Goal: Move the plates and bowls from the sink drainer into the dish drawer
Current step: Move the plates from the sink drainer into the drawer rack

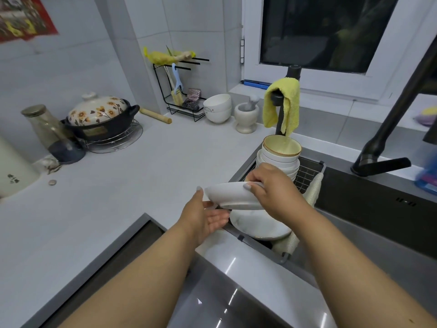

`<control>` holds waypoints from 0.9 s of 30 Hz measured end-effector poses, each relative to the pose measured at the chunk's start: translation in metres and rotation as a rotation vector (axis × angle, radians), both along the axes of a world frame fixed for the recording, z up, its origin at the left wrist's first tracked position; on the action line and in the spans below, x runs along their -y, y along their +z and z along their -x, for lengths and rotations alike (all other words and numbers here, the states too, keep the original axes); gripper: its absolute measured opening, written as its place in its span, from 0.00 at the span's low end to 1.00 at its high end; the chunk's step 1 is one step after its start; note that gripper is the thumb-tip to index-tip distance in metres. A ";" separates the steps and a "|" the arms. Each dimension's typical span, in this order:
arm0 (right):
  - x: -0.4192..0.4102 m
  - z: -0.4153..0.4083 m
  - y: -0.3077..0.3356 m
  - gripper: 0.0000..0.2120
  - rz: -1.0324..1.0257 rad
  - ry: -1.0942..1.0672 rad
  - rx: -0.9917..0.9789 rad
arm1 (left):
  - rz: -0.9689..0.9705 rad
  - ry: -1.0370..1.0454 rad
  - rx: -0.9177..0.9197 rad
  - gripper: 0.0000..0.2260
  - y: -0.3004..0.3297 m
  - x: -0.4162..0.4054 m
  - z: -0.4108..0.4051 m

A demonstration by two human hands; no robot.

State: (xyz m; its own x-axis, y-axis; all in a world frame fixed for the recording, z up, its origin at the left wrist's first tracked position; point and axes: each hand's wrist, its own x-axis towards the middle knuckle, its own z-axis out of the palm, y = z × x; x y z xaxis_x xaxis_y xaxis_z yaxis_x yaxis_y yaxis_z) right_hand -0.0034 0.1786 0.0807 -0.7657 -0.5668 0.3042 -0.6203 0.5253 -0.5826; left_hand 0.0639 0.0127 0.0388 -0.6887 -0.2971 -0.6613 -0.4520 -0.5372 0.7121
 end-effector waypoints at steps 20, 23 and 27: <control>0.101 -0.063 0.022 0.13 0.532 -0.149 0.850 | 0.024 0.459 -0.283 0.08 0.036 0.086 -0.129; 0.131 -0.101 0.021 0.10 0.521 0.048 1.076 | 0.028 0.550 -0.300 0.11 0.033 0.106 -0.178; 0.167 -0.150 0.024 0.11 0.448 0.177 1.206 | 0.017 0.707 -0.294 0.15 0.025 0.130 -0.250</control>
State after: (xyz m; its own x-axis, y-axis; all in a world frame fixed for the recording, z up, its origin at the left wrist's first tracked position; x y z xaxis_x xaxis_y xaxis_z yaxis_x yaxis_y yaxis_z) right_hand 0.1468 0.0111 0.1048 -0.6133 -0.7168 -0.3318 0.3742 0.1062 -0.9212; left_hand 0.3141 -0.1177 0.0640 -0.4777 -0.7410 -0.4719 0.2046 -0.6162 0.7605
